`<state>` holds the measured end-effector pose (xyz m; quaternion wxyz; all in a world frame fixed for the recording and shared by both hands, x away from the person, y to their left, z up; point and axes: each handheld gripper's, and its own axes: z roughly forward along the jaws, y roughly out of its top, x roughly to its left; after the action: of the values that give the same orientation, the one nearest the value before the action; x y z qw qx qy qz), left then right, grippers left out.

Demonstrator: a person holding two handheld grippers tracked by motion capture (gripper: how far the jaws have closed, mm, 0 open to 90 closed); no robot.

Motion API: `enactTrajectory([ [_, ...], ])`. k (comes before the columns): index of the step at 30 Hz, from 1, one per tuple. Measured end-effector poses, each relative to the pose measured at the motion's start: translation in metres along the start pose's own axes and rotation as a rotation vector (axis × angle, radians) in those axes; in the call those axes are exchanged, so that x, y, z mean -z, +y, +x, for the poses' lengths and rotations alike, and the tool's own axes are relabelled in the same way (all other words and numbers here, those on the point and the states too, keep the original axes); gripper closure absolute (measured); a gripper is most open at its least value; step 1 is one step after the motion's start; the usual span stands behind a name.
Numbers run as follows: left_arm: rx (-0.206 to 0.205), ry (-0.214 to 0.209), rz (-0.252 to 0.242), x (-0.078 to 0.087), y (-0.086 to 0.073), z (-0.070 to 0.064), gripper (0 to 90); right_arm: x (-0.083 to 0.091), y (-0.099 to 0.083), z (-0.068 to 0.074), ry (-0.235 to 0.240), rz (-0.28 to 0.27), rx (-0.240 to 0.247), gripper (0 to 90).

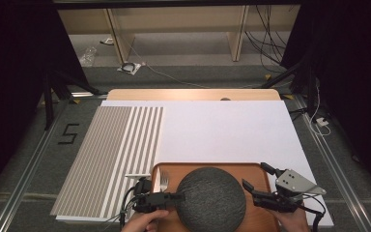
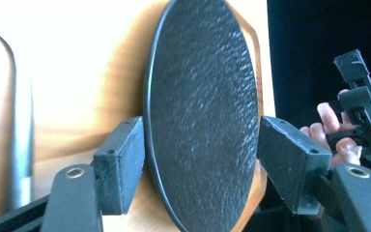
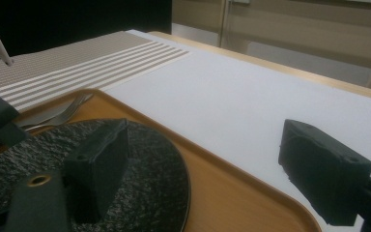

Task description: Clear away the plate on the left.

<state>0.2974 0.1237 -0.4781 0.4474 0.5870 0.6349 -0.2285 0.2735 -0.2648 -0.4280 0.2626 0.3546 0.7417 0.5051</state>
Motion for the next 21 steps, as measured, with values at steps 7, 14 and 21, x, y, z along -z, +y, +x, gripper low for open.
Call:
enactTrajectory([
  [7,-0.138,0.048,-0.082,0.017,0.012,-0.007,33.5,0.0,0.0,0.0,0.003,-0.007,-0.002,19.6],
  [14,-0.225,0.038,-0.124,0.023,0.019,-0.01,33.8,-0.001,0.0,0.0,0.005,-0.009,-0.006,19.6],
  [21,-0.307,0.038,-0.139,0.025,0.022,-0.015,32.4,0.0,0.0,0.0,0.005,-0.007,-0.005,19.6],
])
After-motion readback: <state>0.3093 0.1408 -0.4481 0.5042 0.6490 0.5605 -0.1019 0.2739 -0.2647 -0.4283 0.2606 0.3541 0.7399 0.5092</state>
